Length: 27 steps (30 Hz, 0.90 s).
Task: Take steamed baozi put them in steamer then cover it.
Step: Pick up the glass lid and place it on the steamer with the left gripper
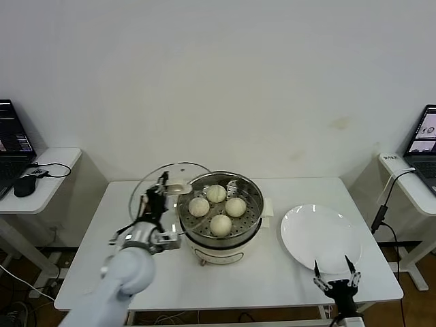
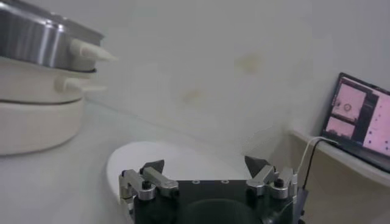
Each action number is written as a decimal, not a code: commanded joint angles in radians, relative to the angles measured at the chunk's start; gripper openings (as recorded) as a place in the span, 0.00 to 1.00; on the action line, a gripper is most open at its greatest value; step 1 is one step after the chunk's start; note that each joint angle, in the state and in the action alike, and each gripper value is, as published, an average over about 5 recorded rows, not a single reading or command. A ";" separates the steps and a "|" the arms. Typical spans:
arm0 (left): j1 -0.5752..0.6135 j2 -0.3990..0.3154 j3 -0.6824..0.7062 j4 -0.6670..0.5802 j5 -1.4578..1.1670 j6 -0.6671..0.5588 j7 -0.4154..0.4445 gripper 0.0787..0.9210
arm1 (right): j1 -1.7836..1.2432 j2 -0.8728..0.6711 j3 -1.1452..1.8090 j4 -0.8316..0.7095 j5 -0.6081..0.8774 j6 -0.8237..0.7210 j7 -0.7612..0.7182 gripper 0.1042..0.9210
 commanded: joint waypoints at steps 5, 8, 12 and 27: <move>-0.197 -0.238 0.249 0.169 0.249 0.086 0.143 0.08 | 0.003 0.012 -0.013 -0.018 -0.075 0.001 0.030 0.88; -0.196 -0.247 0.252 0.193 0.256 0.069 0.122 0.08 | -0.005 0.008 -0.010 -0.011 -0.065 0.005 0.028 0.88; -0.179 -0.245 0.248 0.208 0.268 0.040 0.094 0.08 | -0.012 0.004 -0.011 -0.005 -0.051 0.006 0.026 0.88; -0.147 -0.239 0.234 0.226 0.255 -0.013 0.059 0.08 | -0.021 0.004 -0.017 -0.002 -0.048 0.005 0.027 0.88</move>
